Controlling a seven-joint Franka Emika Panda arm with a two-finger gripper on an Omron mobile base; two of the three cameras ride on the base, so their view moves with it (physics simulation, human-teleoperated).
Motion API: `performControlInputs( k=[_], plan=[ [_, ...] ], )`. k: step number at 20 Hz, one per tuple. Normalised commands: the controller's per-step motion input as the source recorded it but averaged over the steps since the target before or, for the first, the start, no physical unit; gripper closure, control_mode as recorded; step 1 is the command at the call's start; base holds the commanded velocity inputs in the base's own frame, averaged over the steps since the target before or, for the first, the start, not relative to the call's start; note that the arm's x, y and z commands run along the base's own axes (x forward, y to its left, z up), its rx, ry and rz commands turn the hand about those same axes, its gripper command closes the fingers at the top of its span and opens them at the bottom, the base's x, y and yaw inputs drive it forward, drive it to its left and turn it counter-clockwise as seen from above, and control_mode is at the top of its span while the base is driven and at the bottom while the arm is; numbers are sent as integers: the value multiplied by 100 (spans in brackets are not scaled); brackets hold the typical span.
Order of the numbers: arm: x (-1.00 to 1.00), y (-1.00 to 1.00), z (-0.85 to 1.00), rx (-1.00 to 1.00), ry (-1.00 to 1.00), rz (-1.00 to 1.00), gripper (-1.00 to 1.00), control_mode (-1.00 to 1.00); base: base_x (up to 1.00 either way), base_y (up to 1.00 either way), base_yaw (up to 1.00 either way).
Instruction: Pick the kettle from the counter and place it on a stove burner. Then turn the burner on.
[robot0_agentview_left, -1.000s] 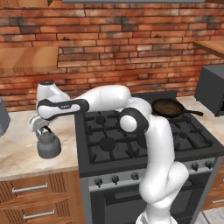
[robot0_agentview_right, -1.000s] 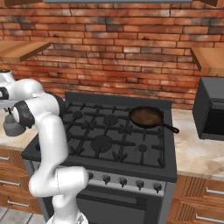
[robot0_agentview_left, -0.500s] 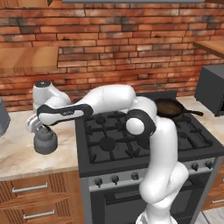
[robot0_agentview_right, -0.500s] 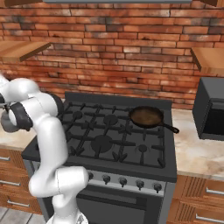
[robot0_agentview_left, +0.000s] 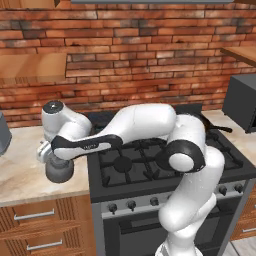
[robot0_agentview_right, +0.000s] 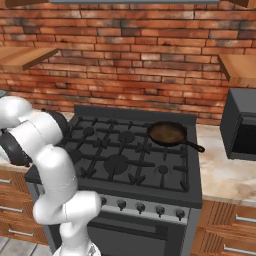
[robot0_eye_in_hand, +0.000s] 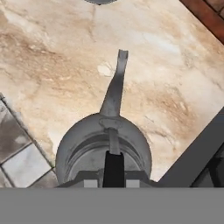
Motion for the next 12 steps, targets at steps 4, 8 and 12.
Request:
performControlInputs(
  k=[4,8,12],
  plan=[
    [-56,-72,43,0,-8,-7,100,-100,0,0,0],
    [-38,-73,55,0,-4,-10,100,-100,0,0,0],
    [-31,-82,61,0,0,-15,100,-100,0,0,0]
  ],
)
